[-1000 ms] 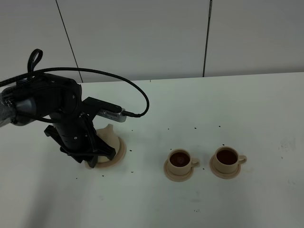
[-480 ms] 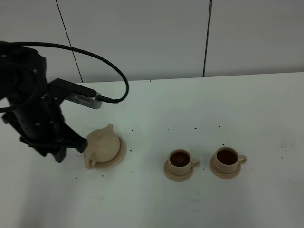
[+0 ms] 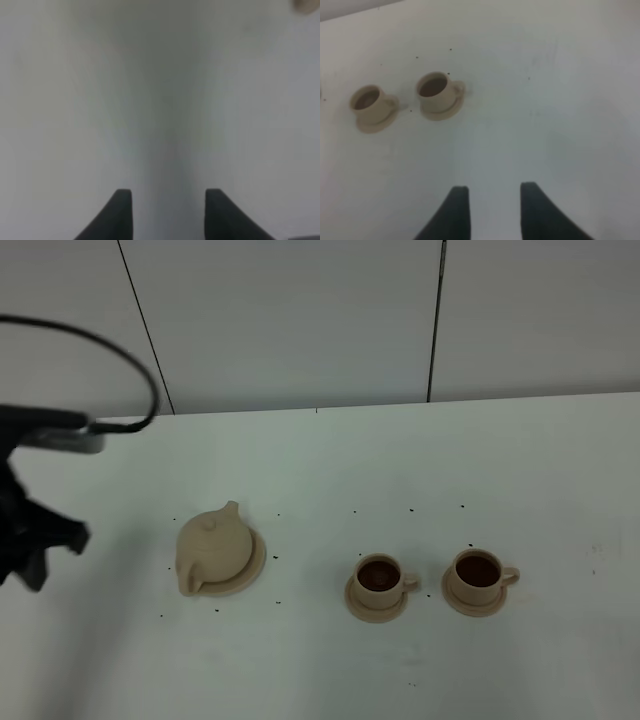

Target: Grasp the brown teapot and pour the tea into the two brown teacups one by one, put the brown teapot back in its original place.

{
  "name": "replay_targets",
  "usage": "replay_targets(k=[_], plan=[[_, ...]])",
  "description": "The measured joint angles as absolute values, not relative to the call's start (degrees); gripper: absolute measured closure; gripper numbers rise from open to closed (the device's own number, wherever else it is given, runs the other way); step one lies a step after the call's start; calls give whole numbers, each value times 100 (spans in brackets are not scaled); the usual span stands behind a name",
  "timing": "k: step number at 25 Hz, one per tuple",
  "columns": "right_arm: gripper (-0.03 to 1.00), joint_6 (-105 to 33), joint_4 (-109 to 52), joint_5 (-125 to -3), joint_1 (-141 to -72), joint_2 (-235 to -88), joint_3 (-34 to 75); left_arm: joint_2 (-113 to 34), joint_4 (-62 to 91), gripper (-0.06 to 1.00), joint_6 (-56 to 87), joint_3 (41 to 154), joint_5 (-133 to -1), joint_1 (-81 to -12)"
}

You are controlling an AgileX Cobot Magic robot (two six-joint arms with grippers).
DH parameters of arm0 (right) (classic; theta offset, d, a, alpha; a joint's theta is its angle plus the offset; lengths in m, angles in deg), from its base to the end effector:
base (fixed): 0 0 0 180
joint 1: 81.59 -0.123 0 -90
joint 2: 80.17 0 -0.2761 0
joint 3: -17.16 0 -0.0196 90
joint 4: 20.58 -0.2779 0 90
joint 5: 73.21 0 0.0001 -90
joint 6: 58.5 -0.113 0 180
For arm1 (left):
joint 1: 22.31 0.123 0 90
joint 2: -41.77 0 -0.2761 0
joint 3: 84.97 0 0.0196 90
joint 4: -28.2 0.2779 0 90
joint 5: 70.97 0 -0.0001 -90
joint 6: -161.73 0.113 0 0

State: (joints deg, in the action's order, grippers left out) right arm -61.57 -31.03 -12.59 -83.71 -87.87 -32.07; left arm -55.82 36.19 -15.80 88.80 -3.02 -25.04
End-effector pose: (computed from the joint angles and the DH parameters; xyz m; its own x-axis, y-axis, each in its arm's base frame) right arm 0.0471 0.0196 0.2771 -0.4765 0.1240 -0.8704 -0.1099 0.9738 0.1989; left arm 0.3276 -0.0010 0.2385 -0.9808 0.1417 -0.1337 0.1227 0.9824 0.1409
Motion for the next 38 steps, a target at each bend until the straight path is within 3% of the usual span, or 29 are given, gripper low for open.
replay_targets(k=[6,10,24,38], plan=[[72,-6157,-3103,-1259,-8371,-8787,-3207,-4525,3608,54,-1452,7747,-302,-1287],[72,-6157,-3103,-1259,-8371,-8787,-3207,-3566,3607,54,-1519,7229,-302,-869],[72,-6157,-3103,-1259,-8371,-8787,-3207,-179,3498,54,-1827,5572,-286,-821],[72,-6157,-3103,-1259,-8371,-8787,-3207,700,2855,54,-1827,4744,-1064,-821]])
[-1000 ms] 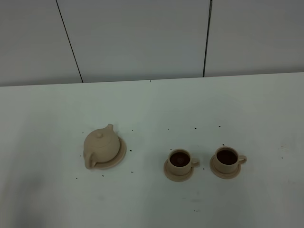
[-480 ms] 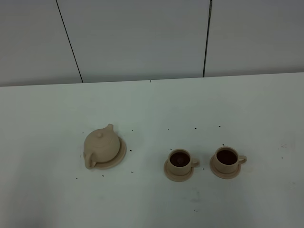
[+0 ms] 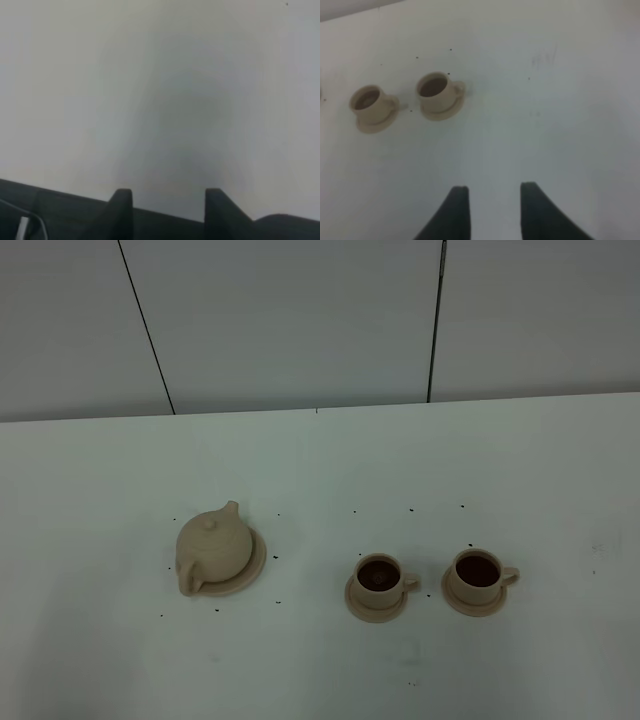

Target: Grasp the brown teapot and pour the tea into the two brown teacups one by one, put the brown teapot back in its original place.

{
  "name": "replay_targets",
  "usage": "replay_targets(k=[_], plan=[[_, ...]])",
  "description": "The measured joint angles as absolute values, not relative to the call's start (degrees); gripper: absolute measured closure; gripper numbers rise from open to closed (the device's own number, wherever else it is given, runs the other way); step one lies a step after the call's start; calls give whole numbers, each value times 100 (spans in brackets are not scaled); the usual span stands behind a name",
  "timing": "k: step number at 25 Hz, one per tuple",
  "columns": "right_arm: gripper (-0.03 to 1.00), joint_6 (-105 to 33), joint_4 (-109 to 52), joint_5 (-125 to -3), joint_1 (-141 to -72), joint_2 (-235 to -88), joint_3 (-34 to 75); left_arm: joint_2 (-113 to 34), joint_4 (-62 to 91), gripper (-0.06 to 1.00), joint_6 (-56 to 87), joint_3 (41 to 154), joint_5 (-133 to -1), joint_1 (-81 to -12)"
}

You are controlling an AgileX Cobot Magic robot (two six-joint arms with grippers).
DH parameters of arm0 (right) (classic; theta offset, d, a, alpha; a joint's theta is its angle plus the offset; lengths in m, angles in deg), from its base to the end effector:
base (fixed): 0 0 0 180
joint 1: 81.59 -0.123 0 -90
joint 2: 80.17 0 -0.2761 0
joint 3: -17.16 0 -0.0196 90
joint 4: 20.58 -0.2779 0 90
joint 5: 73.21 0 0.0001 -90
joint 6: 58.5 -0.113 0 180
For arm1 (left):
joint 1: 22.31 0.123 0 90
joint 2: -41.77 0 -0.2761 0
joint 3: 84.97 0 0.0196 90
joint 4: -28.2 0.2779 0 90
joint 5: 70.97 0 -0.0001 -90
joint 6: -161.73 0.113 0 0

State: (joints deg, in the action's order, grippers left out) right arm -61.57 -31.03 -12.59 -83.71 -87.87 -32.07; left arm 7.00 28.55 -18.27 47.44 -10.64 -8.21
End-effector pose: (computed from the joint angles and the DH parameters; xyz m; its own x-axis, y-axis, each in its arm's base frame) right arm 0.0471 0.0196 0.2771 -0.4765 0.1240 -0.8704 -0.1099 0.9738 0.1989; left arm 0.1108 0.0285 0.2469 -0.7721 -0.1908 -0.6061 -0.2444 0.9697 0.0061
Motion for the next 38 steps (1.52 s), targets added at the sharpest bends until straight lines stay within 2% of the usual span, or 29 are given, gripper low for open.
replay_targets(k=[4,16,20,26,38], plan=[[72,-6157,-3103,-1259,-8371,-8787,-3207,901,2820,54,-1827,4744,-1122,-821],[72,-6157,-3103,-1259,-8371,-8787,-3207,3055,2669,54,-1412,4704,-1120,-821],[72,-6157,-3103,-1259,-8371,-8787,-3207,3144,2656,54,-1380,4704,-1120,-902],[72,-6157,-3103,-1259,-8371,-8787,-3207,3148,2675,54,-1390,4704,-1120,-1372],[72,-6157,-3103,-1259,-8371,-8787,-3207,3406,2695,54,-1396,4704,-1120,-1387]])
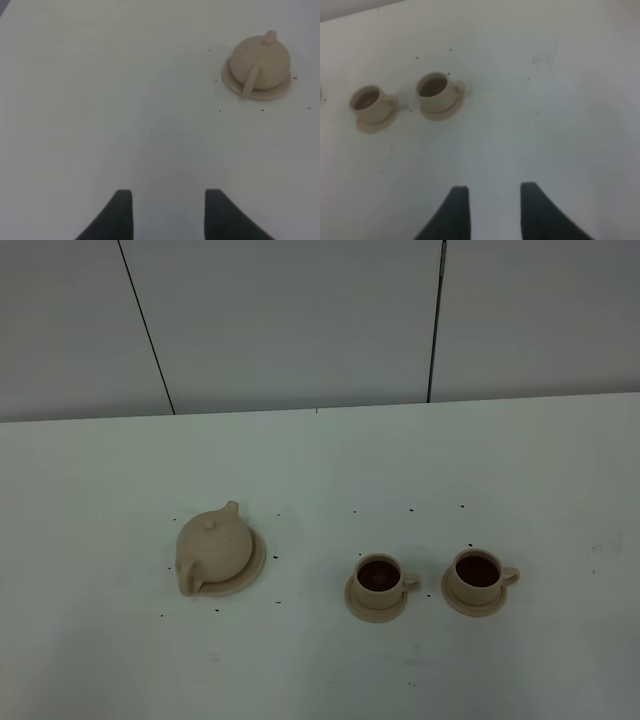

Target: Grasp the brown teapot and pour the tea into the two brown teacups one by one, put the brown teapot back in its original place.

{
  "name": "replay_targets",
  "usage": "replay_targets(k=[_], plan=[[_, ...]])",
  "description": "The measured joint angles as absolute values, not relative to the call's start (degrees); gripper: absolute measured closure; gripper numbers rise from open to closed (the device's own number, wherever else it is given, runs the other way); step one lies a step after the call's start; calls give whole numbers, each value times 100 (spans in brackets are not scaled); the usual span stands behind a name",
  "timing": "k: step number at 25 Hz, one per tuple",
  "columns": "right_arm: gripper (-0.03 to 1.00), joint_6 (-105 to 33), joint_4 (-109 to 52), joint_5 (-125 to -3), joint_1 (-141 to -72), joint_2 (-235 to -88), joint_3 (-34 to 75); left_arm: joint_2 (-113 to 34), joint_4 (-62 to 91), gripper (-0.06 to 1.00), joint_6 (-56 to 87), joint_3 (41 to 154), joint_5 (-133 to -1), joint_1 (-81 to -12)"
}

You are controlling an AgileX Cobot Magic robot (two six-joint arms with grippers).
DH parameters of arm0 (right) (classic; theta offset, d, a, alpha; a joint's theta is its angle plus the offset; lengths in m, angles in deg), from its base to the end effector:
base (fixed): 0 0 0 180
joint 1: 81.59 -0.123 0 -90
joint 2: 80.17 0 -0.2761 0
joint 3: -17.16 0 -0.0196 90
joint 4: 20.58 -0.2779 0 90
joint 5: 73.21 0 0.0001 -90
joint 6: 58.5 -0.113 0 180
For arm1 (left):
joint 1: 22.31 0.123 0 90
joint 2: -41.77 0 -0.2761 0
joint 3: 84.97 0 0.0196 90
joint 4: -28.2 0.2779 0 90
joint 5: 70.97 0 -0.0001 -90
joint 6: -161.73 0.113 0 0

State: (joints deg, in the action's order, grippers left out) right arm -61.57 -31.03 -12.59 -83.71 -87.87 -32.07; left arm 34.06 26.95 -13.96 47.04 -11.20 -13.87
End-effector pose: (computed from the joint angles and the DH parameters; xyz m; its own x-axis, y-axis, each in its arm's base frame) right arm 0.0471 0.0196 0.2771 -0.4765 0.1240 -0.8704 -0.1099 0.9738 0.1989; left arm 0.0467 0.0048 0.2842 -0.4328 0.0007 -0.9015 -0.1023 0.9935 0.0499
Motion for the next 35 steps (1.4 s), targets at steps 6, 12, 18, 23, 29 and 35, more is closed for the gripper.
replay_targets(k=[6,12,18,23,29,35], plan=[[72,-6157,-3103,-1259,-8371,-8787,-3207,3414,2695,54,-1391,4704,-1120,-1387],[72,-6157,-3103,-1259,-8371,-8787,-3207,3414,2695,54,-1386,4704,-1120,-1387],[72,-6157,-3103,-1259,-8371,-8787,-3207,3414,2695,54,-1385,4704,-1120,-1387],[72,-6157,-3103,-1259,-8371,-8787,-3207,3414,2695,54,-1381,4704,-1120,-1387],[72,-6157,-3103,-1259,-8371,-8787,-3207,3414,2699,54,-1381,4704,-1120,-1387],[72,-6157,-3103,-1259,-8371,-8787,-3207,3414,2699,54,-1381,4704,-1120,-1387]])
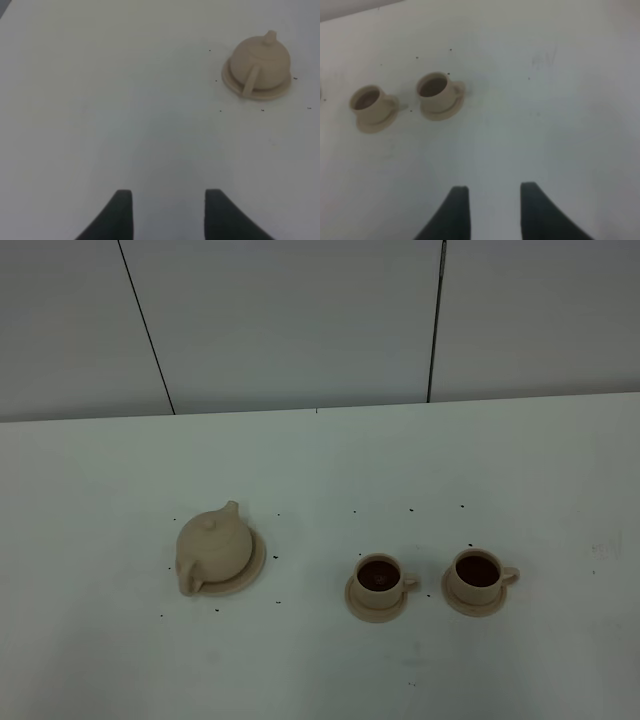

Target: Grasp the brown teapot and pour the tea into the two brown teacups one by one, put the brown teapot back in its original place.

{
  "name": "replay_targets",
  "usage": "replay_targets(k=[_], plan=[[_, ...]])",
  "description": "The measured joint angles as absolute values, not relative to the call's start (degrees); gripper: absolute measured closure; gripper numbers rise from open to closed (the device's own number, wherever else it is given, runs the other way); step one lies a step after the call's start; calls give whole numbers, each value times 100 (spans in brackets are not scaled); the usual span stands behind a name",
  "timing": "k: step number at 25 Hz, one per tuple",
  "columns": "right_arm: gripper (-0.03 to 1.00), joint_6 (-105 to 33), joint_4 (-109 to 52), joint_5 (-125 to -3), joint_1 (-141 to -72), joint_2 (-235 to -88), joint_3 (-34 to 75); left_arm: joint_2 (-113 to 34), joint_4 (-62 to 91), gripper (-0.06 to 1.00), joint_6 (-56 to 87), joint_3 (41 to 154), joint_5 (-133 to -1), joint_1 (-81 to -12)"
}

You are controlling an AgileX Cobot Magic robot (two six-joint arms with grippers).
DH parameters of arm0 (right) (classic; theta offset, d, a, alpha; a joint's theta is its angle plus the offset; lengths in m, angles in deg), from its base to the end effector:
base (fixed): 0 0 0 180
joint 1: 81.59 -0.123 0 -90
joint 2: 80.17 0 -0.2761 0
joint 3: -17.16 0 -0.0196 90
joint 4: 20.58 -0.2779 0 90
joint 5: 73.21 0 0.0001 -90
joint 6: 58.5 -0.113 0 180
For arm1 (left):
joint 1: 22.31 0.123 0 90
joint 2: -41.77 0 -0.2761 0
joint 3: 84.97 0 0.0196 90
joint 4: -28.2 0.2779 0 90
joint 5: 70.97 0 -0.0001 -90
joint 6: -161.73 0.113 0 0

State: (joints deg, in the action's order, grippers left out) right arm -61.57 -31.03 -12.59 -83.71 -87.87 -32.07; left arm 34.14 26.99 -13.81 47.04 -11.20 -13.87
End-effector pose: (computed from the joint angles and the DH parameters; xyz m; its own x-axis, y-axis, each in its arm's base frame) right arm 0.0471 0.0196 0.2771 -0.4765 0.1240 -0.8704 -0.1099 0.9738 0.1989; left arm 0.0465 0.0048 0.2842 -0.4319 0.0038 -0.9019 -0.1017 0.9934 0.0529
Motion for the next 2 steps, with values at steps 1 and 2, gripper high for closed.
replay_targets(k=[1,2], plan=[[72,-6157,-3103,-1259,-8371,-8787,-3207,3414,2699,54,-1381,4704,-1120,-1387],[72,-6157,-3103,-1259,-8371,-8787,-3207,3414,2699,54,-1381,4704,-1120,-1387]])
